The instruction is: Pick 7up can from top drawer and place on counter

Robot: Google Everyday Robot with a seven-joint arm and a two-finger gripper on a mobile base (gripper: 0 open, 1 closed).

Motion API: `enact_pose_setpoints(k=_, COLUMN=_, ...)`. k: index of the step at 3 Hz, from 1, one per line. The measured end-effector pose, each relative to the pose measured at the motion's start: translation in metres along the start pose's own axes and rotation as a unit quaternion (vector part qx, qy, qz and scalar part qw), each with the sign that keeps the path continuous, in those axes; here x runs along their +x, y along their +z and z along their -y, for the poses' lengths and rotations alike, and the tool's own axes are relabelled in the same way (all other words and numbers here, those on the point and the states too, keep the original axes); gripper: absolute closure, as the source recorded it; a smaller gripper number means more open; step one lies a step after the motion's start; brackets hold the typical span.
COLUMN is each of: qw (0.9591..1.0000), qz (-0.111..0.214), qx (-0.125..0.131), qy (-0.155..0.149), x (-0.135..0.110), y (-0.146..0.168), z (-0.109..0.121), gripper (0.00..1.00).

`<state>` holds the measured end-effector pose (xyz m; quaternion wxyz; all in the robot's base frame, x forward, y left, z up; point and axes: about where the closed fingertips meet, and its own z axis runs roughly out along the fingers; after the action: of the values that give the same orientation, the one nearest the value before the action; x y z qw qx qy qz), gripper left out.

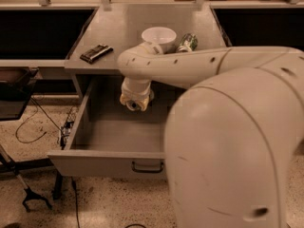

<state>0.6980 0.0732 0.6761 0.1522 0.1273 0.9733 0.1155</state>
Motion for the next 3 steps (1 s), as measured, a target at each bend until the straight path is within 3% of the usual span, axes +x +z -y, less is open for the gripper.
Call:
enact_pose_setpoints(k=1, qw=0.9986, qz=-0.041, qx=-0.002, qy=-0.034, x=0.005, y=-0.029, z=0.025, gripper=1.0)
enact_pose_setpoints(k=2, qw=0.9931, qz=-0.077, qx=0.001, qy=-0.089, x=0.008, y=-0.059, z=0.05, gripper=1.0)
enact_pose_setpoints(k=3, qw=0.988, qz=-0.084, qx=0.004, qy=-0.129, x=0.011, y=-0.057, z=0.053, gripper=1.0)
